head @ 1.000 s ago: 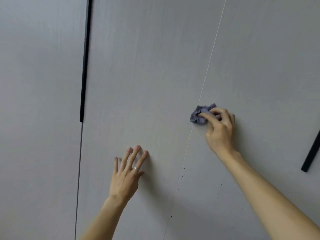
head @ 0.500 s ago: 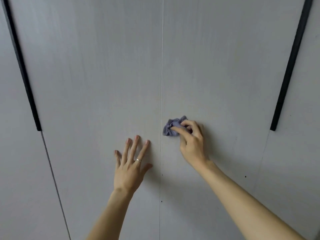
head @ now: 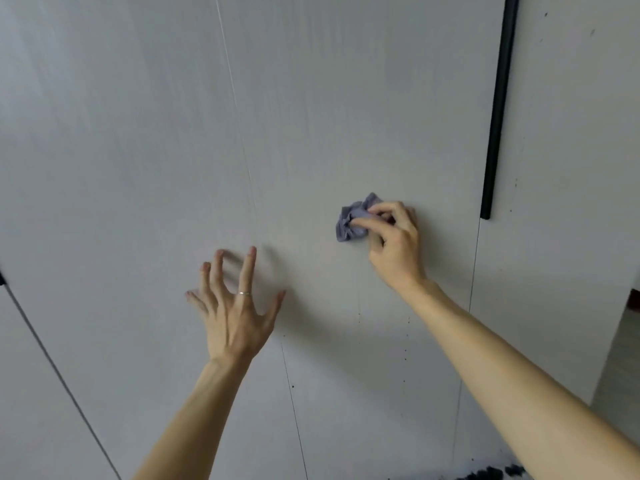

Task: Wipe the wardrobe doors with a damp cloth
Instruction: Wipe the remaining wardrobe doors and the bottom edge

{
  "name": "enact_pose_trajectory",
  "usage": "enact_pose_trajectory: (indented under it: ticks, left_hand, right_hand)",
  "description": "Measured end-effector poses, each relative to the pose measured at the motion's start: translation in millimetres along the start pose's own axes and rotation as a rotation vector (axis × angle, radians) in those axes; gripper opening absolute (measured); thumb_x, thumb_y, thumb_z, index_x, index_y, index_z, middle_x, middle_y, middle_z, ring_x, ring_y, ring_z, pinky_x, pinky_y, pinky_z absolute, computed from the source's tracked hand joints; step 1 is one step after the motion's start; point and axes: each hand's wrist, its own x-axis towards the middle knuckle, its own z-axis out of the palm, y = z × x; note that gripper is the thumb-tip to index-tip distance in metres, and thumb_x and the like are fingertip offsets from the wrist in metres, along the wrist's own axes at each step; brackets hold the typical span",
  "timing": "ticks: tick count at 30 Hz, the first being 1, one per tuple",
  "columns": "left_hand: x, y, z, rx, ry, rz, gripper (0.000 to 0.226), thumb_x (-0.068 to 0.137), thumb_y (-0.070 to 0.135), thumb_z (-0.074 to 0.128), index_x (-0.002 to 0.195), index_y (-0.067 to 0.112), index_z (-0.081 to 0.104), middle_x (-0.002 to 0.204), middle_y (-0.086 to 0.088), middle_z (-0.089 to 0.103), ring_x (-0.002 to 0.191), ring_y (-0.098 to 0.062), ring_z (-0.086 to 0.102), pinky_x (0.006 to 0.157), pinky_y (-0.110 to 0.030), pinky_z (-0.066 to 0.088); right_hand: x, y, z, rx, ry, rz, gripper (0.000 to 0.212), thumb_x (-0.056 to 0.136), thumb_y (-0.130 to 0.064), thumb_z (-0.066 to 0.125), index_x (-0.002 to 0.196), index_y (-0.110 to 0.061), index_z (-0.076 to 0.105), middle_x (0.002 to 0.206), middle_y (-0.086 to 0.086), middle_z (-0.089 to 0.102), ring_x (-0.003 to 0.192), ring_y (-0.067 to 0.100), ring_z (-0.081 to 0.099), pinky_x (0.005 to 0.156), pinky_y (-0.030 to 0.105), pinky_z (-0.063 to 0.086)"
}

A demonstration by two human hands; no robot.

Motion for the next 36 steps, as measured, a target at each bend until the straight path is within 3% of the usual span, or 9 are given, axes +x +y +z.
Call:
enact_pose_trajectory:
  ticks: [5,9,13,17,22,26,29,33,36]
  left_hand:
    - [10,42,22,0.072,-0.088,0.027,0.092,0.082,0.076,0.053,0.156,0.052,0.004,0.163,-0.001,-0.029,0.15,-0.043,-0.019,0.105,-0.083,0.011]
    - [9,42,28,0.092,-0.115,0.015,0.093,0.081,0.08,0.047,0.156,0.05,0.002,0.162,-0.003,-0.032,0.147,-0.045,-0.025,0.103,-0.085,0.007]
    - [10,41,29,0.076,-0.121,0.033,0.09,0.082,0.083,0.041,0.157,0.049,0.004,0.163,-0.004,-0.03,0.147,-0.043,-0.028,0.103,-0.084,0.002]
    - [8,43,28,0.06,-0.127,0.029,0.091,0.081,0.08,0.041,0.157,0.048,0.003,0.163,-0.003,-0.03,0.147,-0.043,-0.027,0.104,-0.083,0.0]
    - [8,47,25,0.063,-0.155,0.01,0.091,0.081,0.082,0.039,0.157,0.049,0.001,0.162,-0.002,-0.032,0.148,-0.043,-0.025,0.106,-0.081,0.001]
    - [6,49,21,0.065,-0.173,0.008,0.092,0.08,0.082,0.038,0.156,0.049,0.001,0.162,-0.001,-0.032,0.148,-0.043,-0.024,0.107,-0.081,0.002]
    - [5,48,22,0.056,-0.17,0.008,0.092,0.08,0.082,0.039,0.157,0.049,0.001,0.162,-0.001,-0.032,0.148,-0.043,-0.025,0.106,-0.081,0.0]
    - [7,46,26,0.044,-0.165,0.024,0.094,0.078,0.083,0.037,0.157,0.047,0.001,0.162,-0.002,-0.032,0.147,-0.042,-0.029,0.105,-0.082,-0.003]
    - [9,47,26,0.042,-0.184,0.025,0.094,0.078,0.082,0.038,0.157,0.047,0.0,0.161,-0.002,-0.034,0.146,-0.042,-0.029,0.105,-0.081,-0.006]
  right_hand:
    - [-137,22,14,0.167,-0.304,-0.045,0.021,0.095,-0.017,0.06,0.086,-0.023,0.078,0.101,-0.007,0.064,0.097,0.023,0.057,0.086,0.034,0.05]
    - [-150,25,2,0.149,-0.434,0.041,0.02,0.087,-0.016,0.065,0.093,-0.033,0.074,0.113,-0.009,0.058,0.103,0.011,0.051,0.085,0.028,0.045]
    - [-44,30,-12,0.081,-0.063,0.063,0.036,0.081,-0.007,0.048,0.095,-0.017,0.079,0.11,0.001,0.056,0.094,0.025,0.052,0.082,0.023,0.04]
    - [17,66,-38,-0.072,0.148,0.103,0.046,0.073,0.013,0.054,0.091,-0.021,0.079,0.105,0.003,0.062,0.089,0.029,0.053,0.079,0.029,0.042]
    - [-92,86,-23,0.021,0.036,0.227,0.043,0.069,0.018,0.058,0.09,-0.014,0.078,0.104,-0.001,0.058,0.088,0.034,0.058,0.076,0.03,0.045]
    - [-154,76,-27,0.071,-0.219,0.133,0.024,0.073,0.009,0.069,0.084,-0.011,0.077,0.104,-0.014,0.051,0.097,0.015,0.052,0.085,0.021,0.046]
    - [-94,76,-24,0.072,-0.105,0.199,0.039,0.074,0.012,0.065,0.088,-0.024,0.073,0.103,-0.012,0.053,0.09,0.033,0.055,0.076,0.039,0.048]
    - [-10,77,-38,0.025,0.124,0.176,0.045,0.072,0.016,0.052,0.087,-0.016,0.078,0.102,0.002,0.06,0.086,0.029,0.055,0.08,0.031,0.046]
    - [-30,85,-32,0.023,0.149,0.198,0.046,0.074,0.017,0.05,0.09,-0.016,0.079,0.104,0.0,0.057,0.087,0.027,0.057,0.08,0.03,0.047]
